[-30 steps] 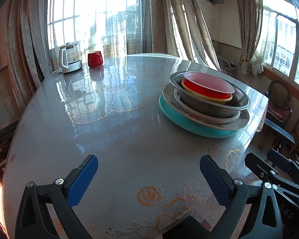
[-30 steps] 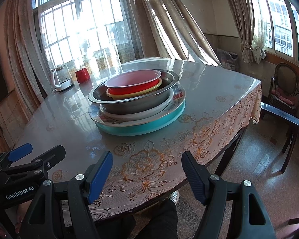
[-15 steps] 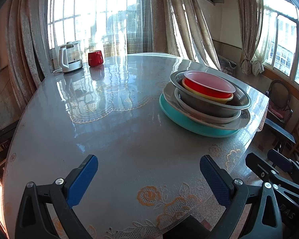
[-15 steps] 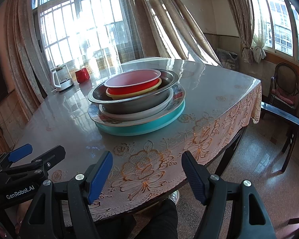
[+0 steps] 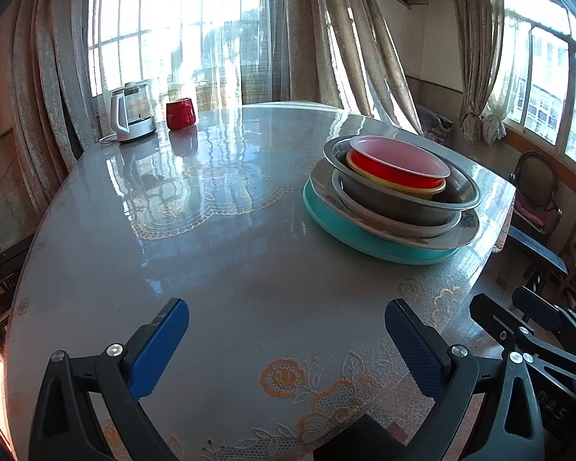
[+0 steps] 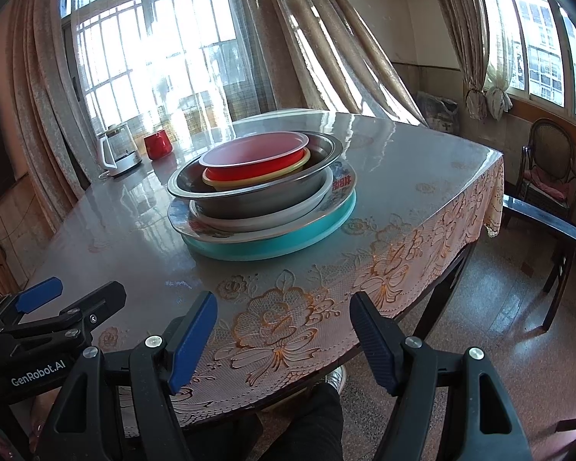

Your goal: Organize plates and bowls

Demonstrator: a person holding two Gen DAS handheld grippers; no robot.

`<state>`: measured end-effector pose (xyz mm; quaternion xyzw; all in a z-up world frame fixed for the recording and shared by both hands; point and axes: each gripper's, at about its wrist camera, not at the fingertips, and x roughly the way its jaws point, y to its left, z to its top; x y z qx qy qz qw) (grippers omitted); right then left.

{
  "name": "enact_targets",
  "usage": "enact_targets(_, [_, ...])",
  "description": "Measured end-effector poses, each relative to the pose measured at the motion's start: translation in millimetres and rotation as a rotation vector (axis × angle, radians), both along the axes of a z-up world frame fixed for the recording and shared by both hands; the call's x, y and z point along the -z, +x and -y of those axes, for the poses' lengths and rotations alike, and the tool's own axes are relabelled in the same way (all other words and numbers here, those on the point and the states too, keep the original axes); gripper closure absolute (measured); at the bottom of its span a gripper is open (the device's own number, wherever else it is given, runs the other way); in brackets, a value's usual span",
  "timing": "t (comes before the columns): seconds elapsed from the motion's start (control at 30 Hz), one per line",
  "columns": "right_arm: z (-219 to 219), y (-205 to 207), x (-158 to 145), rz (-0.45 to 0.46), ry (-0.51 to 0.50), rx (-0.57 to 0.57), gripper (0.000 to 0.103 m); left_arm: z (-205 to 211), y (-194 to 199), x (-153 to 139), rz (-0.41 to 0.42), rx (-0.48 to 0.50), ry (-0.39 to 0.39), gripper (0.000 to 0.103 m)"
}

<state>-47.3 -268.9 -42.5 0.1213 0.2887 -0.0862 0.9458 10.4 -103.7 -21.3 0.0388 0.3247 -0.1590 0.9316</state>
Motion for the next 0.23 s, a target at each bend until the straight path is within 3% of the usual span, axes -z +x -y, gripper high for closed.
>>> enact_targets(0.23, [1.3, 0.7, 1.6, -0.002, 0.006, -0.001, 0.03, 2.6, -1.5, -1.0, 0.005, 0.019, -0.01, 0.0])
